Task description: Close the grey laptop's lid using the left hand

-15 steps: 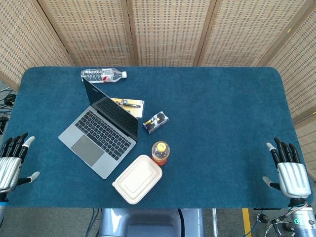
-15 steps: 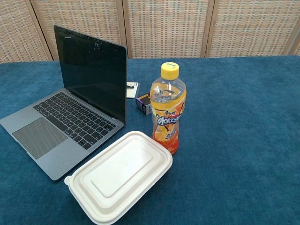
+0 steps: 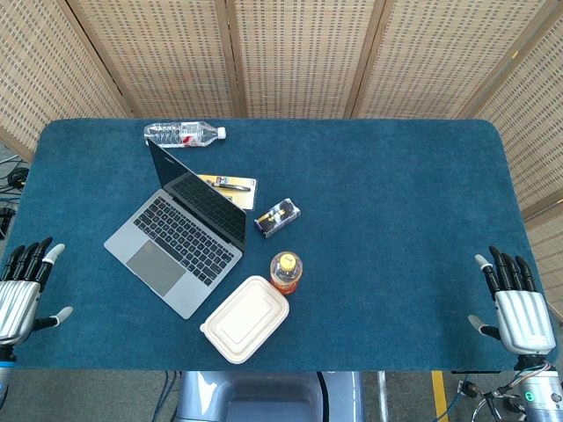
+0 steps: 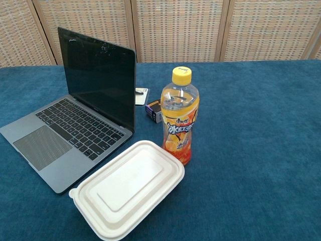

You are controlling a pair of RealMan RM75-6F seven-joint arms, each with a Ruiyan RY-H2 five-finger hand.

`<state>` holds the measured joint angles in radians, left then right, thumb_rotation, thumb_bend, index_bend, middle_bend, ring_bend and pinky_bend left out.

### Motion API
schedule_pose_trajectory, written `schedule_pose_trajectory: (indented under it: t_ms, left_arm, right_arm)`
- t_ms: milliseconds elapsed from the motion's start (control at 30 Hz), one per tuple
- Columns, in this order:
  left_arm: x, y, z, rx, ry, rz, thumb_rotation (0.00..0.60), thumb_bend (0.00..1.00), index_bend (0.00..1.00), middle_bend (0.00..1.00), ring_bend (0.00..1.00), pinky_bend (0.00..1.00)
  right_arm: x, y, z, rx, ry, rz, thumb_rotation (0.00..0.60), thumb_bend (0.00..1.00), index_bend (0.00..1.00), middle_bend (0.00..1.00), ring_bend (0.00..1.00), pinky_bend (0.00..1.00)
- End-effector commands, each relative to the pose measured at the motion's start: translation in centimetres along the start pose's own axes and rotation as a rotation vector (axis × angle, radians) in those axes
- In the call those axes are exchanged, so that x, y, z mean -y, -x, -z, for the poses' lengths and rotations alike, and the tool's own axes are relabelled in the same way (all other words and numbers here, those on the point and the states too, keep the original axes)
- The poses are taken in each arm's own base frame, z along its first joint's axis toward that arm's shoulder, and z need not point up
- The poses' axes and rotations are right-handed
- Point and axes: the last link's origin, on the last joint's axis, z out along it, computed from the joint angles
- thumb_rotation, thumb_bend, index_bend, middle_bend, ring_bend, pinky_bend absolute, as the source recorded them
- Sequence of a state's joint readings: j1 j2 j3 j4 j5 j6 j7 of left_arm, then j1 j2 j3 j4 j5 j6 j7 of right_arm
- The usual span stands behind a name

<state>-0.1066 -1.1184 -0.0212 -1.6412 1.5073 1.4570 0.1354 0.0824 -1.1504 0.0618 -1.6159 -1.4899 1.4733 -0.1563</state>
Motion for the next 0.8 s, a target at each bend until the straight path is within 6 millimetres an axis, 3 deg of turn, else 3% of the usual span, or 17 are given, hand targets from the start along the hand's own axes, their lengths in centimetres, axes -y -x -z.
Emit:
schedule_pose_trajectory:
  t_ms: [33,800]
  left_arm:
    - [-0.02,0.05,-0.03,0.002,0.003,-0.003,0.600,0.10,0.00,0.00,0.00,0.00]
    - [-0.52,0.29,-0.32,0.013,0.019,0.013,0.600,0.11,0.00,0.00,0.00,0.00]
  right_arm:
    - [0.01,-0.02,-0.02,0.000,0.001,0.000,0.600,0.00,0.09,0.00,0.00,0.00]
    - [0.27,0.27,0.03,0.014,-0.006,0.004,0.600,0.00,0.09,0.00,0.00,0.00]
